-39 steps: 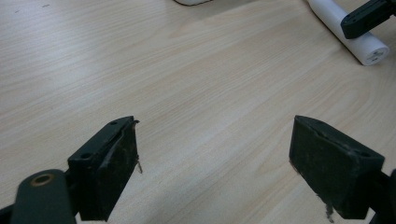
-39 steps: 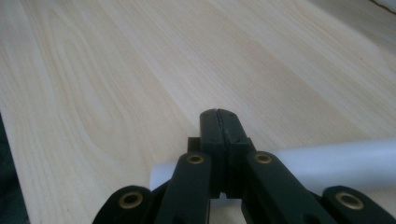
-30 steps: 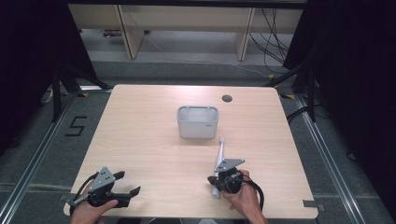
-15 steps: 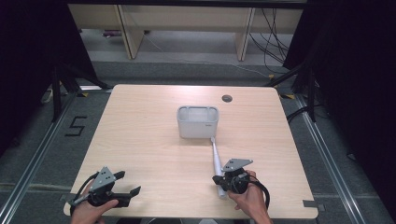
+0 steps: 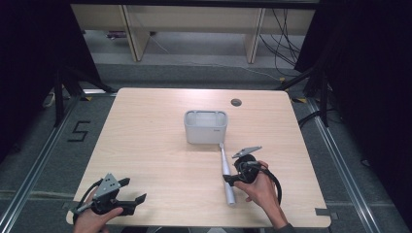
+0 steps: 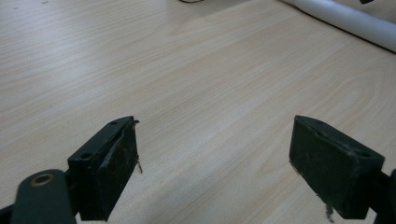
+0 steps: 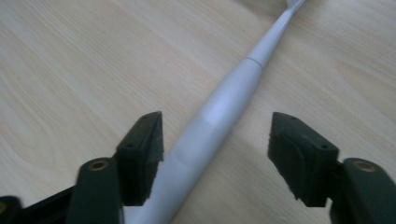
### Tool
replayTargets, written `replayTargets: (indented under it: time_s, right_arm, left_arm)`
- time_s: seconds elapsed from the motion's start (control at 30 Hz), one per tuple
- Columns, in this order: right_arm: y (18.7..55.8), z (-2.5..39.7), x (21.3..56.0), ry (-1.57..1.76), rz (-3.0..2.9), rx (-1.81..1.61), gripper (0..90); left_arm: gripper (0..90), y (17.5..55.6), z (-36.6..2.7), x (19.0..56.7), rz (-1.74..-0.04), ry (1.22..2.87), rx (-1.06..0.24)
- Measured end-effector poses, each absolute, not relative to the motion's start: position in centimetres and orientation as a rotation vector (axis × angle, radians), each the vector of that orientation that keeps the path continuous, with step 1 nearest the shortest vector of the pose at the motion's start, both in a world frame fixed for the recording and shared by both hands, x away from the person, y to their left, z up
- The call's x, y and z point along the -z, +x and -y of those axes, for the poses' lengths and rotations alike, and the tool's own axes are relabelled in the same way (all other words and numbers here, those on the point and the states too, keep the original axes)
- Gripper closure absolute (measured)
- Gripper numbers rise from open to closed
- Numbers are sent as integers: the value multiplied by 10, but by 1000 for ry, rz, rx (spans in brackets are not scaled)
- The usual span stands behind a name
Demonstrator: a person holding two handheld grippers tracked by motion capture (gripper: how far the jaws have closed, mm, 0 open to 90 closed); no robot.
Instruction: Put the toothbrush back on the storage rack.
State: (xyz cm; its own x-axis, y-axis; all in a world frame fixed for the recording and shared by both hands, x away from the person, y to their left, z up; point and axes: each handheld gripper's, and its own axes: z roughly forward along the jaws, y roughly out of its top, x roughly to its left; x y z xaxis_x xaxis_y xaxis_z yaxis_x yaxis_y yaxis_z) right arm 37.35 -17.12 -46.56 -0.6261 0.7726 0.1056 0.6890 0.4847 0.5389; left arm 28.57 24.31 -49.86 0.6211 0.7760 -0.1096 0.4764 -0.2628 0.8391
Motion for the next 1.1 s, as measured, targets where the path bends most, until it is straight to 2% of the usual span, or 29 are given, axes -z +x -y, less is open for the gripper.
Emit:
replayTargets:
  time_s: [0.4, 0.5, 0.7, 0.77, 1.1]
  right_arm:
    - [395, 149, 472, 1242, -2704, -628, 385]
    - [398, 148, 473, 1225, -2716, -587, 426]
    - [400, 145, 474, 1233, -2737, -533, 452]
    - [402, 144, 475, 1232, -2755, -530, 508]
    - [406, 140, 477, 1145, -2827, -458, 601]
  left_arm:
    - [148, 286, -244, 498, -991, 1924, -413]
    - [148, 286, -243, 499, -992, 1921, -410]
    - [148, 286, -243, 499, -993, 1920, -410]
    - [148, 286, -243, 499, -993, 1921, -409]
    - [148, 286, -243, 498, -986, 1926, -409]
